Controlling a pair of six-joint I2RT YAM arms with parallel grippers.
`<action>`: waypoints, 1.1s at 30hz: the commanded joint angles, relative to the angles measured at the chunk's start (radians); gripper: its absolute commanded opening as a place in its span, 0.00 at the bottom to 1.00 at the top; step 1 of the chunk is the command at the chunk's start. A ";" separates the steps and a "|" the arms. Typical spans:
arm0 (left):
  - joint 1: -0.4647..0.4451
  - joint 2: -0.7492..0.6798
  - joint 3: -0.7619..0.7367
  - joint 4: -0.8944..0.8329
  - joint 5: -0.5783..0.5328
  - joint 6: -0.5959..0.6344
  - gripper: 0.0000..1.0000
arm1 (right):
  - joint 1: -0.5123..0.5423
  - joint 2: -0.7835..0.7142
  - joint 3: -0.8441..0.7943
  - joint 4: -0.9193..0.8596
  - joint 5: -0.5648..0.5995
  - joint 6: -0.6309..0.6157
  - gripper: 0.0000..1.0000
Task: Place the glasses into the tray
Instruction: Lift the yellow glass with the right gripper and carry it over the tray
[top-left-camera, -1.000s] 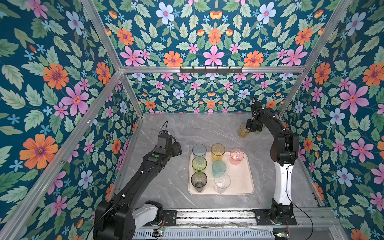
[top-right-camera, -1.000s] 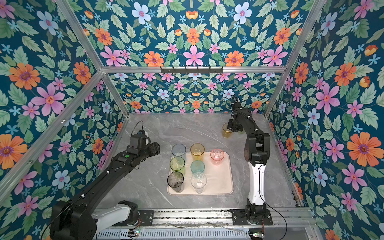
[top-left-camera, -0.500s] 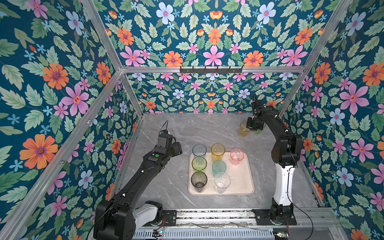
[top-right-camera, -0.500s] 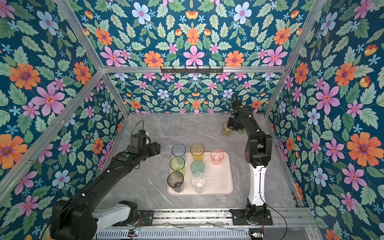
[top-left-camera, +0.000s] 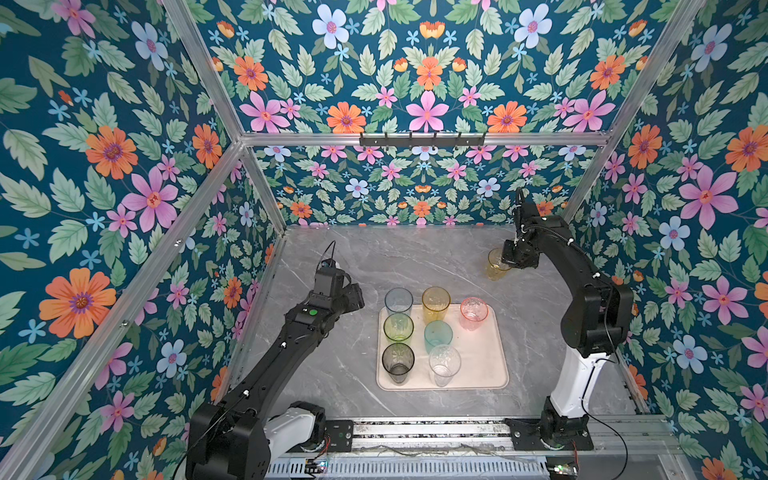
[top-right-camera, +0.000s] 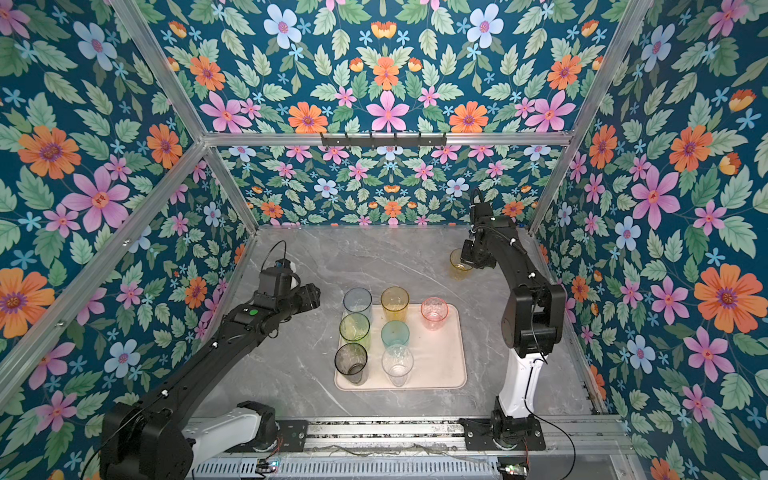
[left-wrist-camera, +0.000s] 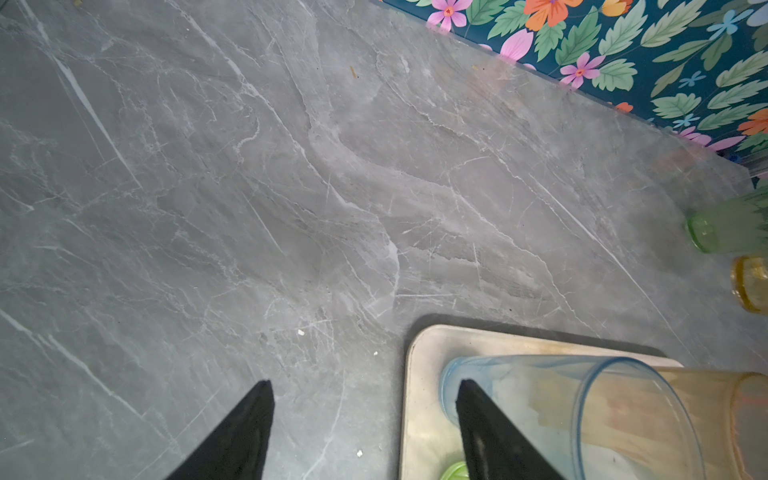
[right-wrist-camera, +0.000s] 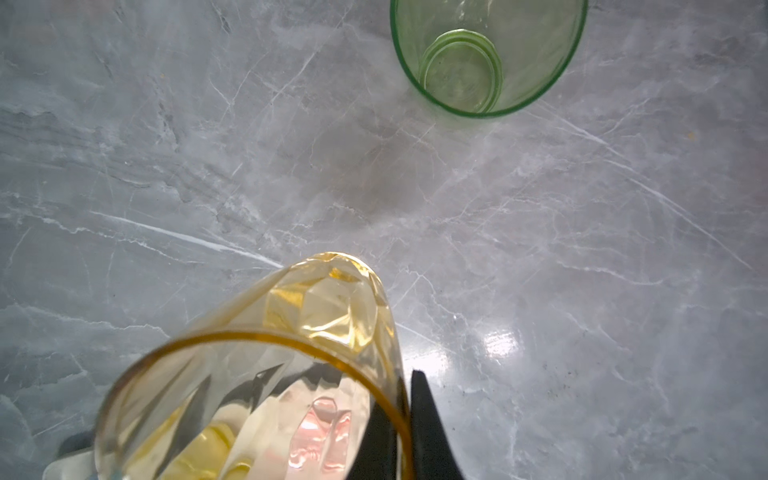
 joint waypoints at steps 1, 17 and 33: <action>0.000 0.000 0.002 0.007 -0.004 0.004 0.72 | 0.006 -0.045 -0.033 0.019 -0.006 0.008 0.00; 0.000 0.004 -0.007 0.021 0.006 0.002 0.72 | 0.034 -0.348 -0.242 -0.011 0.016 0.017 0.00; 0.000 0.013 0.000 0.027 0.011 0.001 0.72 | 0.121 -0.629 -0.478 -0.100 0.041 0.041 0.00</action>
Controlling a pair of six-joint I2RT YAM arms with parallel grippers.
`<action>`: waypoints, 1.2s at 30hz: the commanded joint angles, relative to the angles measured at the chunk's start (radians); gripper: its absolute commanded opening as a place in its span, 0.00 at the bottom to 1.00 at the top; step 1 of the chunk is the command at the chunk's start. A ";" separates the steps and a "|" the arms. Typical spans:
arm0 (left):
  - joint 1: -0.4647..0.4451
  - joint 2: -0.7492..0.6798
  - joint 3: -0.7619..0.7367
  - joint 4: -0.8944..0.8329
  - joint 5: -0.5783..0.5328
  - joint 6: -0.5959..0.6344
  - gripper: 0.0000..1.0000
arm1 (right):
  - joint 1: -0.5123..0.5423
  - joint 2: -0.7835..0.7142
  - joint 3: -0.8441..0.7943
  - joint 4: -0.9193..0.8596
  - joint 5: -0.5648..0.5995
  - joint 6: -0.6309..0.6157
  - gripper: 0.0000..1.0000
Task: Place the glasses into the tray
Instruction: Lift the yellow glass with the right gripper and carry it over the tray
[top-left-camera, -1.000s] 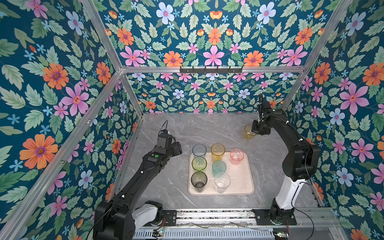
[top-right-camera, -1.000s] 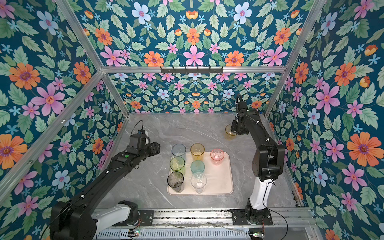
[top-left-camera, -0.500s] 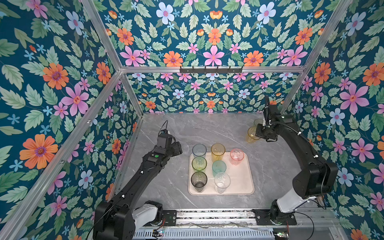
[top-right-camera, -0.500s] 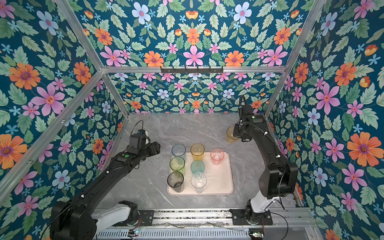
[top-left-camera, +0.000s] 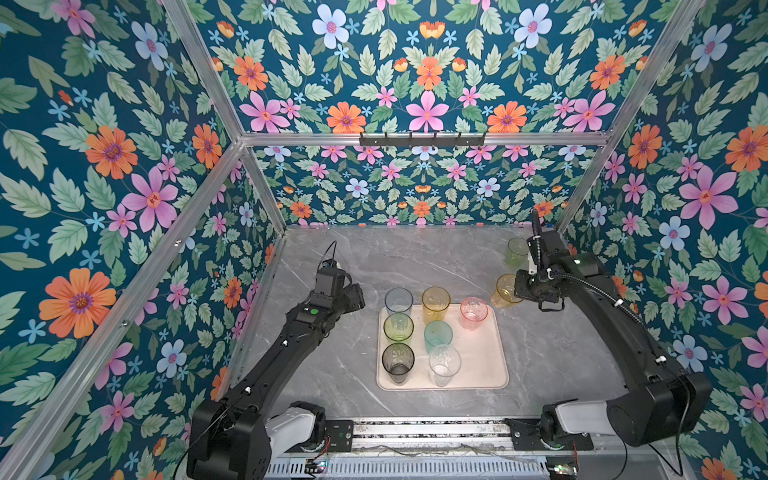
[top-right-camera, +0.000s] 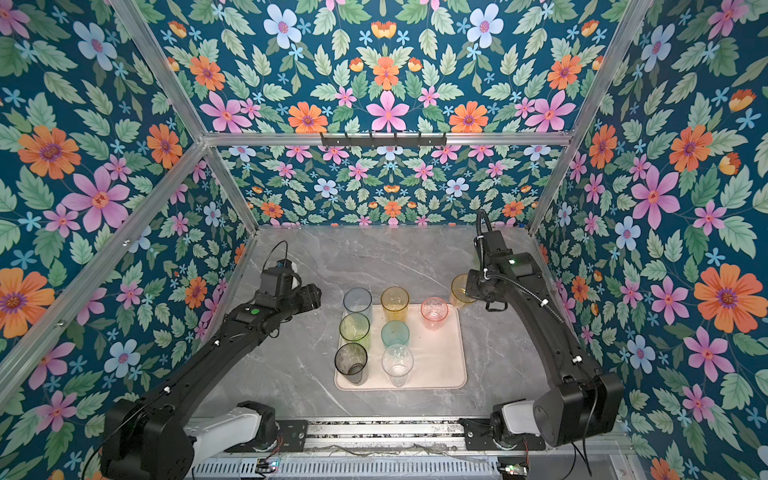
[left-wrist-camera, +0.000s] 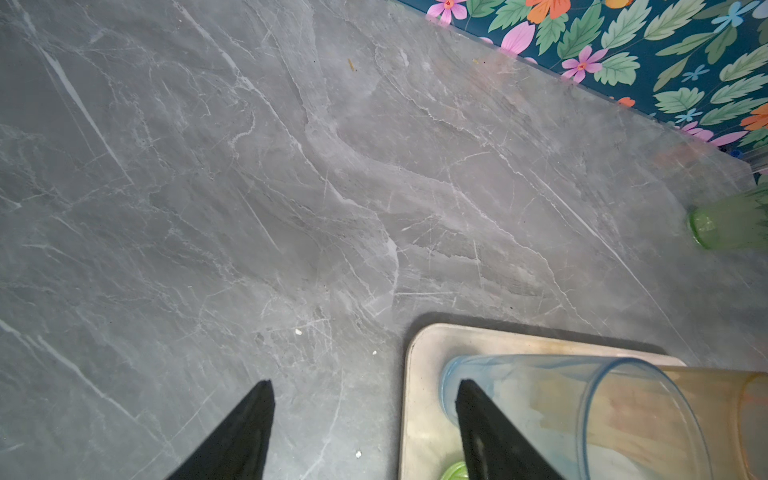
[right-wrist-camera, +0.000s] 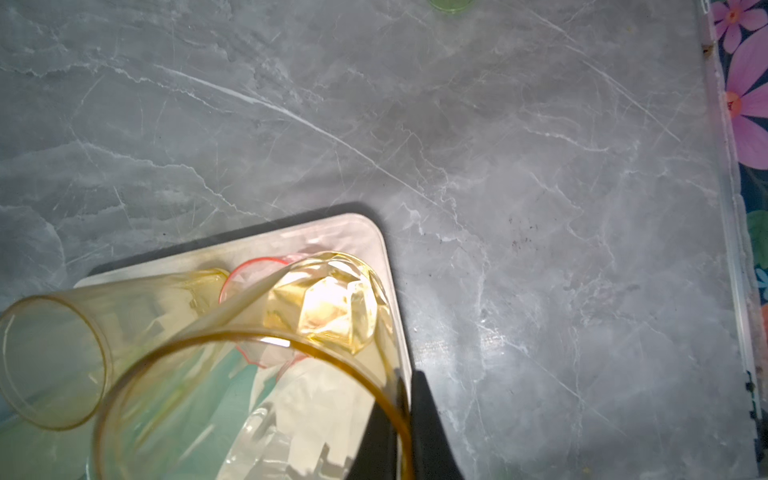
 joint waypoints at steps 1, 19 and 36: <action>0.000 0.000 0.004 0.019 0.003 0.000 0.72 | 0.015 -0.056 -0.036 -0.045 0.027 0.024 0.00; 0.000 0.010 -0.002 0.034 0.009 -0.011 0.72 | 0.313 -0.220 -0.268 -0.073 0.148 0.177 0.00; 0.000 0.004 -0.027 0.041 0.005 -0.021 0.72 | 0.411 -0.154 -0.408 0.105 0.064 0.228 0.00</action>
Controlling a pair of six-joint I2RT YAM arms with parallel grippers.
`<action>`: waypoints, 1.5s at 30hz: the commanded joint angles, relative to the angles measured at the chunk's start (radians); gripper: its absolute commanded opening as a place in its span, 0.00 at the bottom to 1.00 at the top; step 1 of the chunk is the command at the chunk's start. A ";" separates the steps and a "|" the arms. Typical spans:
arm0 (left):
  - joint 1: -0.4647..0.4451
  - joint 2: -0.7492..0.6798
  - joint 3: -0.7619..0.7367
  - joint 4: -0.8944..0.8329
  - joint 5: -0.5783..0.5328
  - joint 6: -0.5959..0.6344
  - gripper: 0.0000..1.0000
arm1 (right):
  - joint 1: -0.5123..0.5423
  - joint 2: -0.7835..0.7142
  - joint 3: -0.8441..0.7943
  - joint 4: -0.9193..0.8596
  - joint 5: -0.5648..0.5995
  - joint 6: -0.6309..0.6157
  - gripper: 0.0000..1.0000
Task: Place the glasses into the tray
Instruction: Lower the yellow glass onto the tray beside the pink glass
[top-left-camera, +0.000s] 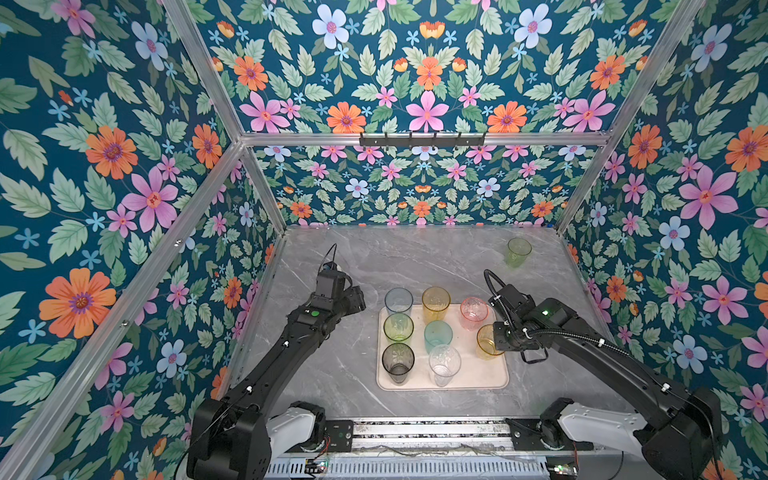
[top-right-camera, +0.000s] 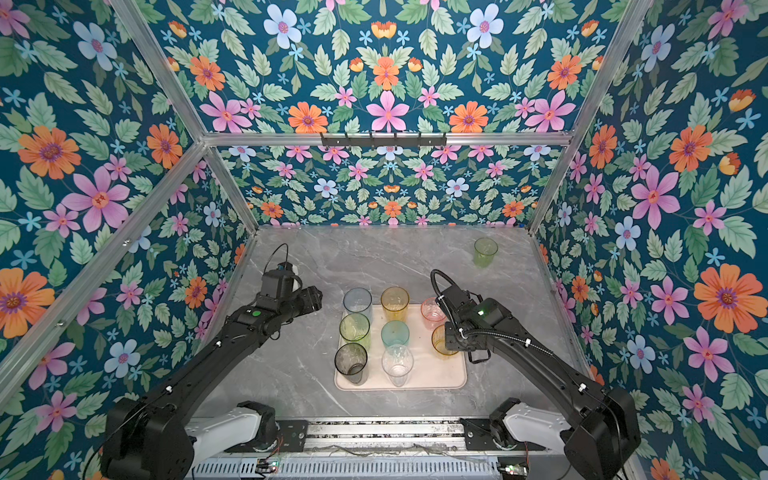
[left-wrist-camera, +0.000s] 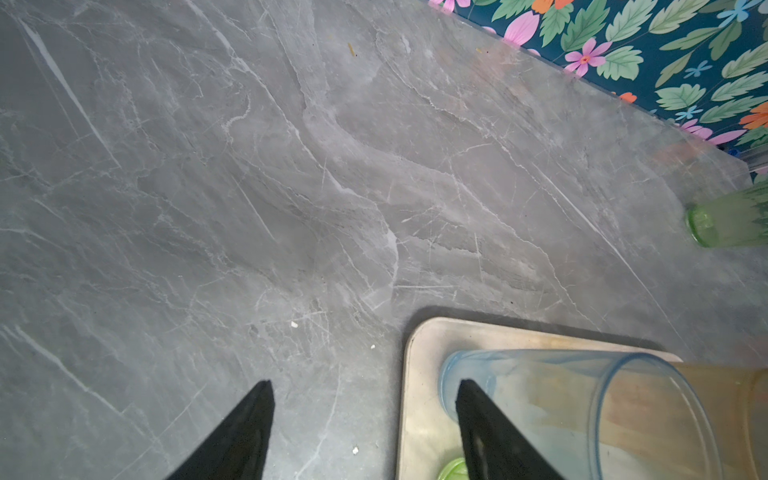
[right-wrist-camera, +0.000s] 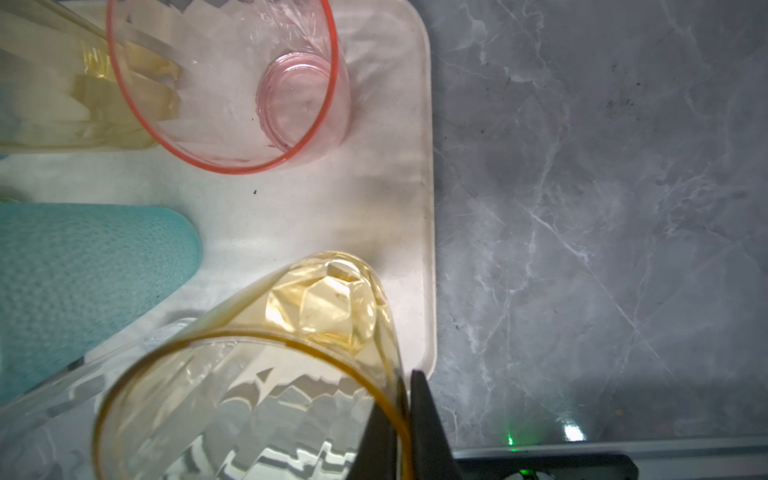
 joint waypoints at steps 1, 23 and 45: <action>0.000 0.007 0.004 0.018 -0.010 -0.001 0.72 | 0.007 0.011 -0.025 0.064 -0.027 0.025 0.00; 0.000 0.008 0.022 0.006 -0.021 0.004 0.72 | 0.010 0.090 -0.094 0.190 -0.035 0.060 0.00; 0.000 0.020 0.031 0.006 -0.016 0.008 0.72 | 0.011 0.146 -0.071 0.193 -0.014 0.071 0.00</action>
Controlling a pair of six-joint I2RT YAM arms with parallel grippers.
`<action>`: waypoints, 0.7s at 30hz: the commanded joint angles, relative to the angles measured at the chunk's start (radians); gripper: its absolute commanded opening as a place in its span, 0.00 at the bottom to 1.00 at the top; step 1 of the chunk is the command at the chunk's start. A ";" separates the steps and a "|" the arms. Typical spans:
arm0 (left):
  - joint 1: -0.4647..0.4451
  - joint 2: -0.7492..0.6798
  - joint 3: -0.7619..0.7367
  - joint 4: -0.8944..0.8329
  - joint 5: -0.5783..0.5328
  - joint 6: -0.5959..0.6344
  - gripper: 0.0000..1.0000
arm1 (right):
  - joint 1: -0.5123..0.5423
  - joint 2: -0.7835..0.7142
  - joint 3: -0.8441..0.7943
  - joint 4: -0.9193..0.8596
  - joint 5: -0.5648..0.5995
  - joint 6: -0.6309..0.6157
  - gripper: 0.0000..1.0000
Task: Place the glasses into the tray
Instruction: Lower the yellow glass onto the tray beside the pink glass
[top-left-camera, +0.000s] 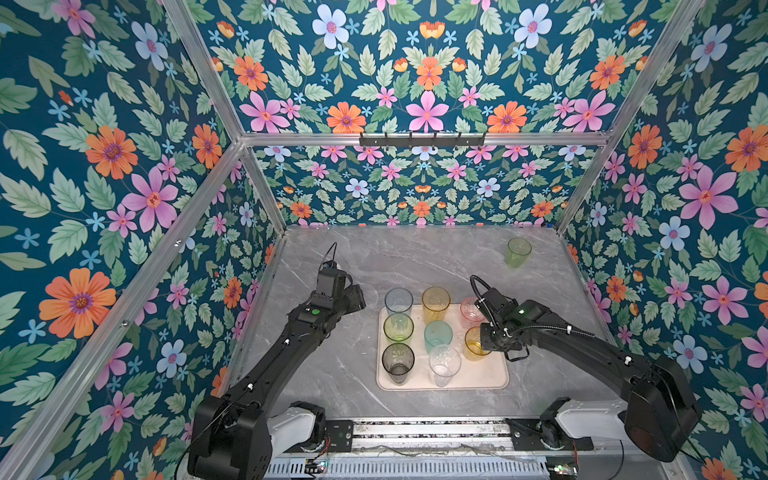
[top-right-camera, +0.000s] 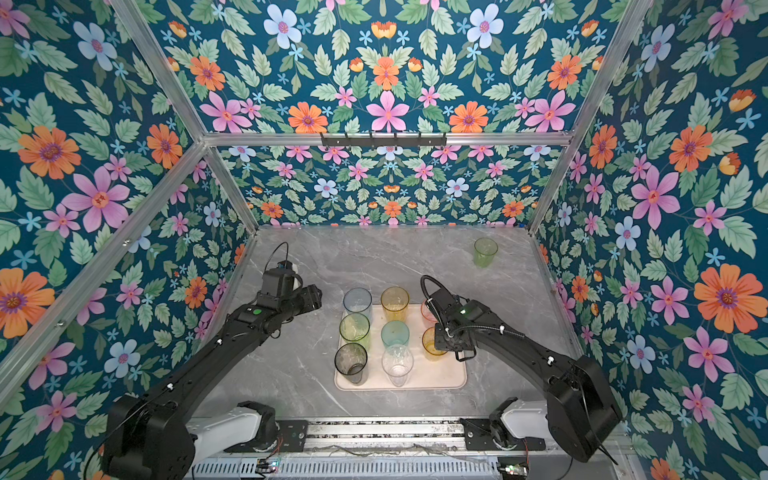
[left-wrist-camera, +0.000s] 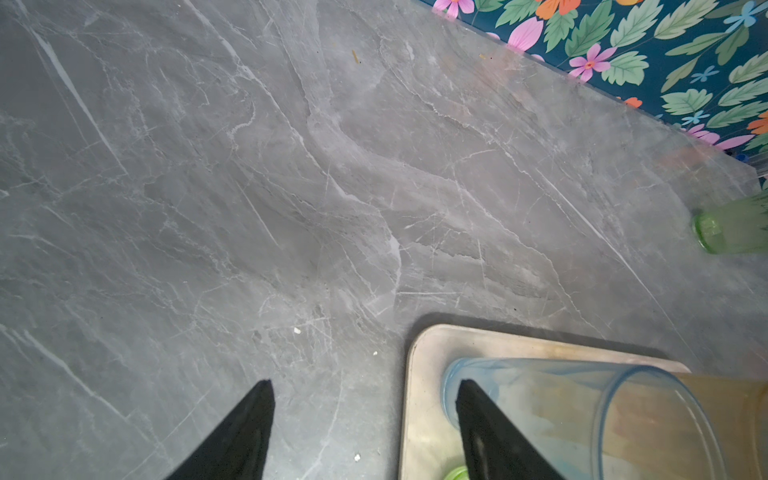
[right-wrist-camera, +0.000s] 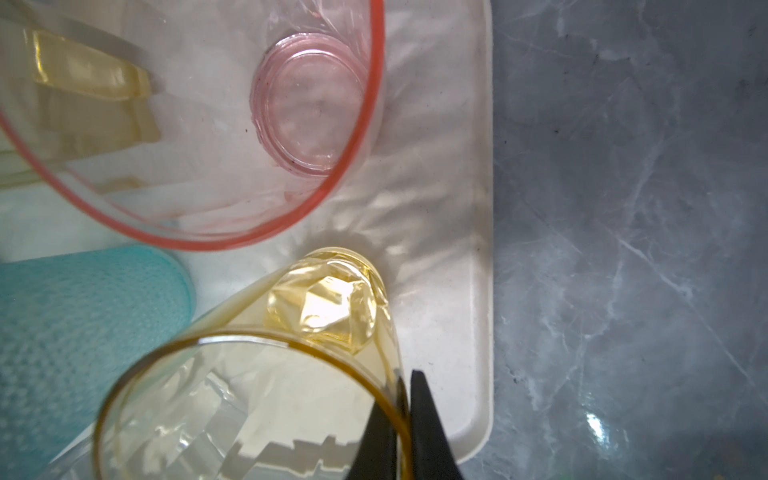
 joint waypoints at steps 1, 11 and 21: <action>0.000 0.004 0.018 0.004 -0.002 0.008 0.72 | 0.000 0.009 0.009 0.001 0.018 0.019 0.00; 0.000 0.000 0.017 -0.001 -0.008 0.010 0.72 | 0.001 0.033 0.012 0.010 0.026 0.018 0.03; 0.000 -0.011 0.016 -0.011 -0.016 0.010 0.72 | 0.001 0.038 0.014 0.008 0.021 0.012 0.17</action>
